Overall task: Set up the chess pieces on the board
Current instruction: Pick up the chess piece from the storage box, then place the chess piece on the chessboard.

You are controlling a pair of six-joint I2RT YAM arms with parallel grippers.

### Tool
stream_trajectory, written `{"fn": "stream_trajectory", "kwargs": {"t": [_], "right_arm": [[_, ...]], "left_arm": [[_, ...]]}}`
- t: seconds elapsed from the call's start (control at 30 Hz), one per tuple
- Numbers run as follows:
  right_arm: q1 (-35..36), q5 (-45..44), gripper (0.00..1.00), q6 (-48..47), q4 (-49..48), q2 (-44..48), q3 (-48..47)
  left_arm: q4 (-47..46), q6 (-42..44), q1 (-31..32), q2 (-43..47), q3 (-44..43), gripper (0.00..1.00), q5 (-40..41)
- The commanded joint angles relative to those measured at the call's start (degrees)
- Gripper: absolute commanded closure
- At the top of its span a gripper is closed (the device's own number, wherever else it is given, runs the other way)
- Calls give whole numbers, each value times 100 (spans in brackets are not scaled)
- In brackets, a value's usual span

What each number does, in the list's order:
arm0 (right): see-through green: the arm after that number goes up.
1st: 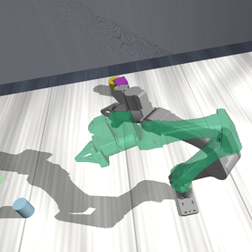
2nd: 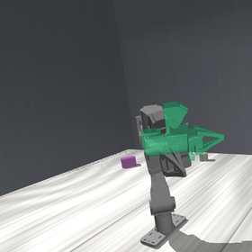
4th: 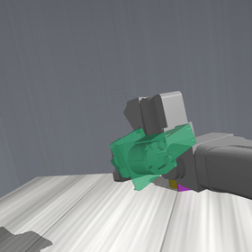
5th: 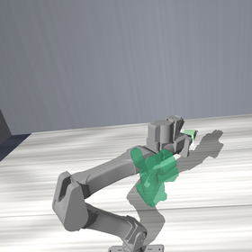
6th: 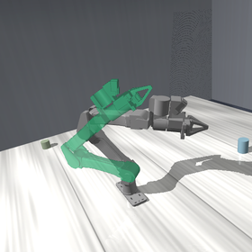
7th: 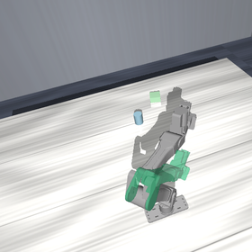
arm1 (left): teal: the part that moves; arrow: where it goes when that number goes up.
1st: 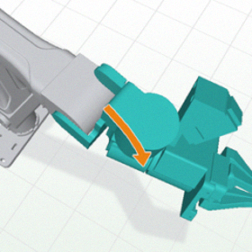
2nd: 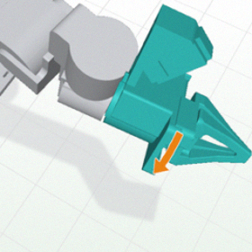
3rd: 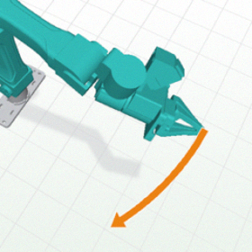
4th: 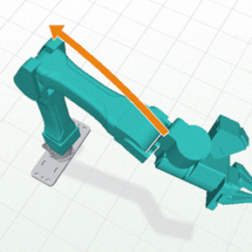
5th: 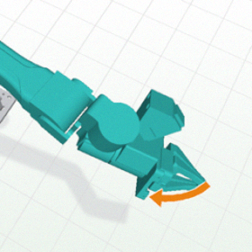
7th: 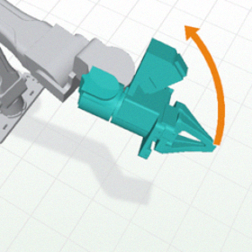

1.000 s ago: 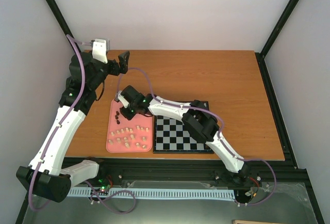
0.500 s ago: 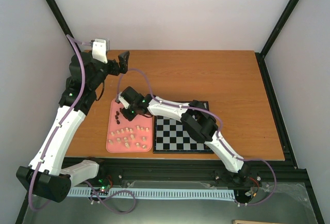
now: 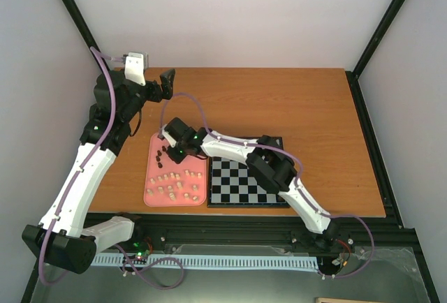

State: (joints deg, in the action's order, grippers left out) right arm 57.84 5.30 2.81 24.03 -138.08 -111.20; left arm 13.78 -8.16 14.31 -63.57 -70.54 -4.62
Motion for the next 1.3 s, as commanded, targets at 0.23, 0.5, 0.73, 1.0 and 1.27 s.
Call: {"fn": "stream_trajectory", "kwargs": {"t": [0.23,0.5,0.73,1.0,1.27], "right_arm": [[-81,-790,97,321,-314,2662,2062],[-533,-1678,97,1156,-155,4169,4050],[-906,-2396,97,1731,-419,5427,5658],[-1267,-2622,96,2152,-275,6032,6527],[-1429,-2557,97,2449,-387,6145,6951]], "left_arm": [[-77,64,20,11,-31,0,46],[-102,17,20,-83,-48,0,-67],[-187,-18,20,-98,-25,0,-134],[-200,-19,15,-181,-30,0,-127],[-200,-19,20,-256,-47,0,-137]]}}
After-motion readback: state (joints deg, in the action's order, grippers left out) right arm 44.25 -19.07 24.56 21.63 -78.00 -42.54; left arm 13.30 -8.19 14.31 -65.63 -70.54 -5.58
